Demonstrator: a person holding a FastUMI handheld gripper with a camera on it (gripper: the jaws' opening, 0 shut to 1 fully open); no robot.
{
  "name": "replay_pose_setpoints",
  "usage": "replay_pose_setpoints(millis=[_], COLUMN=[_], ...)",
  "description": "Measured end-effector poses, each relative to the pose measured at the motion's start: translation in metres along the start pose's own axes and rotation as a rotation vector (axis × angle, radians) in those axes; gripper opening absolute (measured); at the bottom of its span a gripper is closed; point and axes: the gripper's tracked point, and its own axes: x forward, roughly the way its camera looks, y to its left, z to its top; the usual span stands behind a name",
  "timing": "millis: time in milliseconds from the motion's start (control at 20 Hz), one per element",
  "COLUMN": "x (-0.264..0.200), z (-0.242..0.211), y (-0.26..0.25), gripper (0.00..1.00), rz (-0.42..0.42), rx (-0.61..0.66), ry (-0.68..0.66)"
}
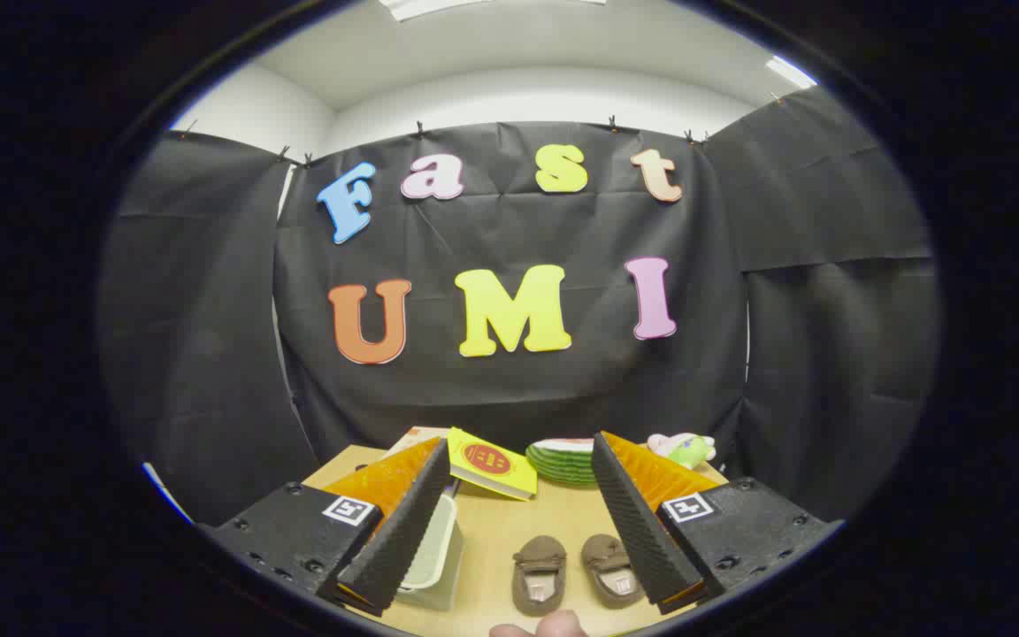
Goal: Open the storage box then place both shoes into the box .Put the left shoe in first, then the right shoe, with the right side of both shoes facing outward in a uniform manner.
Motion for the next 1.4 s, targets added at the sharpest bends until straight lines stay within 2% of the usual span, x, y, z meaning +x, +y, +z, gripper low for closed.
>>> replay_pose_setpoints(millis=[550,900,1400], x=[-0.002,-0.001,0.013], z=[-0.003,-0.003,-0.015], y=[-0.008,-0.002,0.028], gripper=[1.0,1.0,1.0], rz=[-0.016,0.002,0.106], rx=[0.01,0.011,0.048], ry=[0.024,0.032,0.08])
